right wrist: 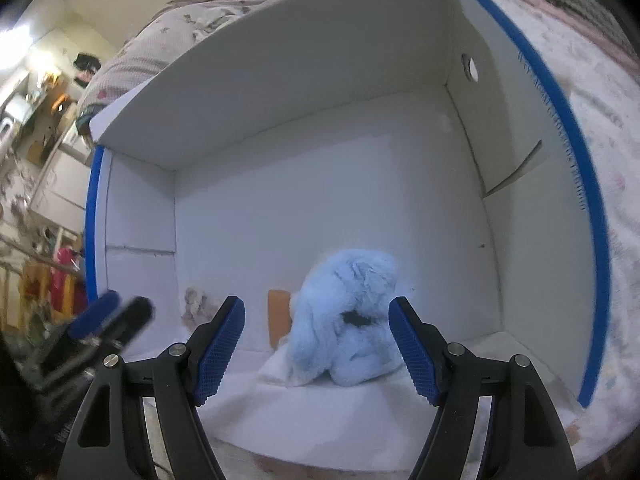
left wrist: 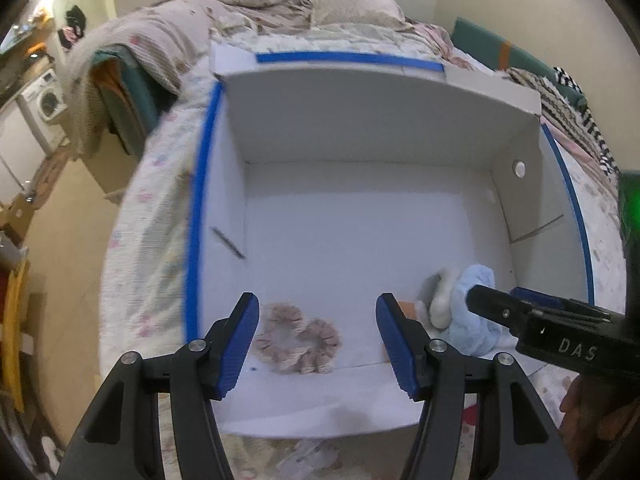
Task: Organize soft objects
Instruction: 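Withdraw both grippers from the box toward the remaining items, then grasp the clear plastic bag with the left gripper while the right gripper moves toward the pink duck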
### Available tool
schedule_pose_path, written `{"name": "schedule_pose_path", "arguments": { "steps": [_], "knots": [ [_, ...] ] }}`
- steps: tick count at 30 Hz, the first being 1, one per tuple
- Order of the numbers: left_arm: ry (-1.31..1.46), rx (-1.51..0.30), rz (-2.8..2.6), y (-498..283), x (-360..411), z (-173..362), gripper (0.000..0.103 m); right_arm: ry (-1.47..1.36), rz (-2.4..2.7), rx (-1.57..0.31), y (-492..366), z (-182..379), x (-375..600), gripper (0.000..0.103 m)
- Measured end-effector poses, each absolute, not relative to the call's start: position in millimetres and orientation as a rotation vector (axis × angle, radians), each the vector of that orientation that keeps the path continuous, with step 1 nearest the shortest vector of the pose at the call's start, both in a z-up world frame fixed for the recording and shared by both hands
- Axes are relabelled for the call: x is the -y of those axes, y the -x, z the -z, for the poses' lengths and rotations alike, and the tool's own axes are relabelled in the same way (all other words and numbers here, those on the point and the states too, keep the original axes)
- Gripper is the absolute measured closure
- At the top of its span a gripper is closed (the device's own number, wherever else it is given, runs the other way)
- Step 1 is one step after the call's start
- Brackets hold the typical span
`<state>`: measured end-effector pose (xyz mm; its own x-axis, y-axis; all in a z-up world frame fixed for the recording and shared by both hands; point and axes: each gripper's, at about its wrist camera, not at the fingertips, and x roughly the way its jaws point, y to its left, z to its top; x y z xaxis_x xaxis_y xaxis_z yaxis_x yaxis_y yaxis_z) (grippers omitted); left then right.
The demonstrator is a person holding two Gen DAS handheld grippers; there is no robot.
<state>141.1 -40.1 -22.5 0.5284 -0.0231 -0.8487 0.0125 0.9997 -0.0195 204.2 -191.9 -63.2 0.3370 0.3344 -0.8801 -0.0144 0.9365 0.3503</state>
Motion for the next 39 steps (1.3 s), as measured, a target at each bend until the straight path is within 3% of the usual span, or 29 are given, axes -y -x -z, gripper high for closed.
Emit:
{"name": "schedule_pose_path", "arguments": {
  "steps": [24, 32, 39],
  "knots": [
    [0.087, -0.936, -0.131, -52, -13, -7, 0.041, -0.227, -0.266, -1.068, -119, 17, 193, 0.024],
    [0.083, -0.947, -0.159, -37, -33, 3, 0.041, -0.288, -0.242, -1.117, -95, 32, 214, 0.024],
    [0.210, -1.067, -0.209, -38, -74, 38, 0.041, -0.331, -0.218, -1.193, -94, 57, 220, 0.024]
  ]
}}
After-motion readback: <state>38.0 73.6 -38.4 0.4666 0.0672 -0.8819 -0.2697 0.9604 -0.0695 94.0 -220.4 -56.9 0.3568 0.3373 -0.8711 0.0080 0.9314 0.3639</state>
